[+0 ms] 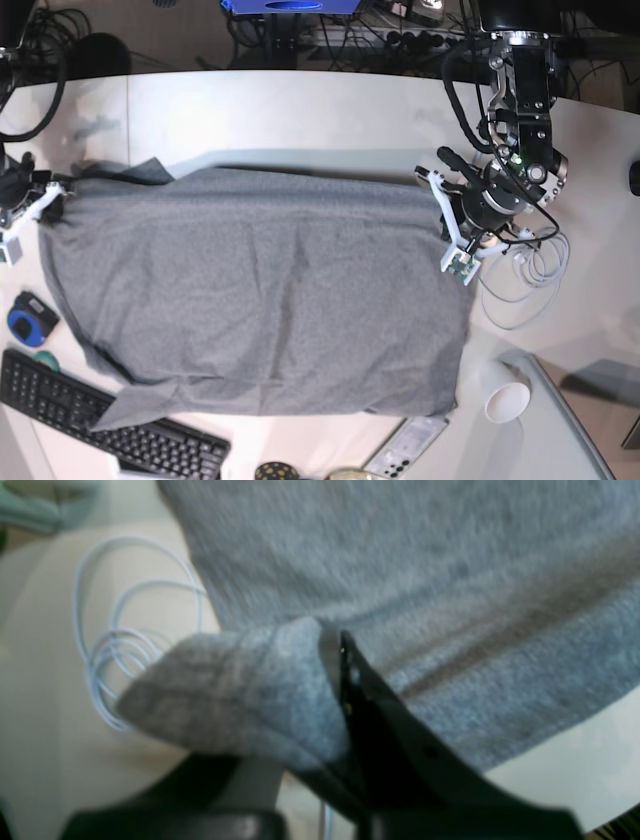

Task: Layout the t-shirt on the table in an organized manner, then fold the t-shirt properly
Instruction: 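Lift the grey shirt with both grippers and lay it flat, then release the shirt and move both grippers to its two corners, then grasp the corners and pull them apart, right gripper regrasping its corner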

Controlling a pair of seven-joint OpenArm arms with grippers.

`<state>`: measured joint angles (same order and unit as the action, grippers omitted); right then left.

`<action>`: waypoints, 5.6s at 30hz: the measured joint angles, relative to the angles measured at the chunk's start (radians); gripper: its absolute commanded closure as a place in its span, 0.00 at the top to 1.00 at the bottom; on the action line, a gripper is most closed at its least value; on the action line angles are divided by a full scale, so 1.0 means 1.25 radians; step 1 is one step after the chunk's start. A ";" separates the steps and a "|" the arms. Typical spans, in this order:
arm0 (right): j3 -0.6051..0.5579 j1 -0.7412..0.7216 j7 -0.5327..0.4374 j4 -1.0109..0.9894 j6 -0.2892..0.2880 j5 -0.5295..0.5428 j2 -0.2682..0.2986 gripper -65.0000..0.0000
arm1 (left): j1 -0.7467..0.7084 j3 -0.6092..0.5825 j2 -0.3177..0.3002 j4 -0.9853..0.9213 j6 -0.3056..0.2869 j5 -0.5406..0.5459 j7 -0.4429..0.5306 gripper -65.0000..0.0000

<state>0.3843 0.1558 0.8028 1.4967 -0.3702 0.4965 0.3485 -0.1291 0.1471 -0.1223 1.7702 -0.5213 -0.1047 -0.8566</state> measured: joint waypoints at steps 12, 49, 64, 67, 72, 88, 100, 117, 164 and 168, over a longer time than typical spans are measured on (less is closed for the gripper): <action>0.000 0.022 0.042 -0.005 0.003 0.001 0.001 0.01 | -0.033 0.000 -0.002 -0.087 0.000 -0.006 0.008 0.00; -0.119 -0.179 -0.128 -0.259 0.061 0.000 0.028 0.52 | -0.080 0.173 0.009 0.020 0.013 -0.009 -0.002 0.29; -0.016 0.158 -0.224 0.094 0.056 0.005 -0.034 0.58 | -0.040 0.269 0.025 -0.075 0.007 0.000 0.011 0.00; -0.014 0.245 -0.223 0.115 0.058 -0.001 -0.039 0.62 | -0.054 0.301 0.022 -0.075 0.007 -0.003 0.004 0.00; -0.013 0.268 -0.225 0.076 0.062 0.001 -0.083 0.59 | -0.065 0.298 0.027 -0.075 0.004 0.000 0.029 0.00; -0.014 0.200 -0.226 -0.058 0.061 -0.002 -0.080 0.58 | -0.099 0.303 0.028 -0.129 0.004 -0.002 0.108 0.00; -0.013 0.230 -0.207 -0.027 0.061 -0.004 -0.084 0.00 | -0.099 0.300 0.028 -0.126 0.004 -0.002 0.108 0.00; 0.121 0.233 -0.130 0.068 0.060 -0.005 -0.149 0.38 | -0.098 0.299 0.030 -0.126 0.004 0.000 0.108 0.00; -0.077 -0.284 0.147 -0.198 0.162 -0.007 -0.100 0.44 | -0.099 0.200 0.041 -0.087 0.010 -0.006 0.108 0.00; -0.067 -0.192 0.132 -0.064 0.165 -0.005 -0.065 0.52 | -0.097 0.235 0.043 -0.094 0.009 -0.002 0.108 0.00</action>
<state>0.3000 -0.0841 0.9680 1.4162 -0.1638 0.4896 0.2668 -0.2508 0.4412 -0.0689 1.6531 -0.5095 -0.1070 -0.7219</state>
